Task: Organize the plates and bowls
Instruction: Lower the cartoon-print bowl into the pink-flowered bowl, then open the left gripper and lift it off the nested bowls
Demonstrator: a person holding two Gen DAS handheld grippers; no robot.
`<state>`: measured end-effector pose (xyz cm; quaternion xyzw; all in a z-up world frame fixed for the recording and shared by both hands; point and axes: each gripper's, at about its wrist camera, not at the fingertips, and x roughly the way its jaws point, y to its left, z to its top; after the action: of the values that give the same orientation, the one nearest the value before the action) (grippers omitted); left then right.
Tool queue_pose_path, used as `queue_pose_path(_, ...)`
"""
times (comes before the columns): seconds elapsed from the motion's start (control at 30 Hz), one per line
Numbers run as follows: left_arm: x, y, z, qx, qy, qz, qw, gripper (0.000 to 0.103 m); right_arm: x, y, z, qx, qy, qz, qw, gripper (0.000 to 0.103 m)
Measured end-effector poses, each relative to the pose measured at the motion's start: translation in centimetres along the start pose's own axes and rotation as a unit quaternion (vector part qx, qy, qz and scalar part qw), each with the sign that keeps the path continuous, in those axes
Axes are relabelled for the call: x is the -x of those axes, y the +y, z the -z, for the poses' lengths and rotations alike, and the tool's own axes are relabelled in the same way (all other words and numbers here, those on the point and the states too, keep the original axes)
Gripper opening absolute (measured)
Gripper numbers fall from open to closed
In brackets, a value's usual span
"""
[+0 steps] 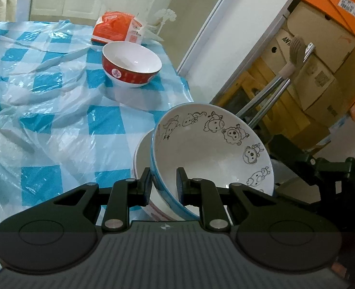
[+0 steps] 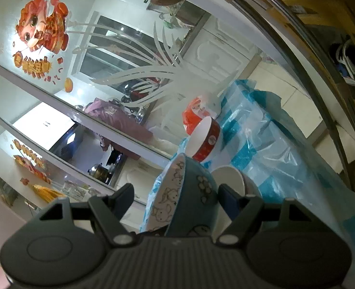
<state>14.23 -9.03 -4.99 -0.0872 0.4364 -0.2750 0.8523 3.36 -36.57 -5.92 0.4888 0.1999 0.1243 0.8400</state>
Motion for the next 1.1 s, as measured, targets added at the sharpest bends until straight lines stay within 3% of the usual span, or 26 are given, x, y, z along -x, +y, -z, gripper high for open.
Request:
queue_pose_path(0.53,0.7,-1.1,1.2,-0.062,-0.034,-0.030,0.9971,0.023,0.0,0.5,0.8,0.054,0.007,0.034,0.998,0.078)
queue_pose_path(0.83,1.5,-1.4,1.9,-0.092,-0.058,-0.045,0.9931,0.029,0.4,0.1,0.8,0.049,-0.003,0.029,0.998,0.078)
queue_pose_path(0.97,2.5,-1.5,2.1,-0.118,-0.091,-0.077,0.9859,0.039,0.7,0.3,0.7,0.054,-0.009,0.030,0.998,0.081)
queue_pose_path(1.1,3.1,-0.7,1.8,-0.104,-0.096,-0.080,0.9867,0.046,1.0,0.6,0.7,0.061,-0.016,0.030,0.998,0.086)
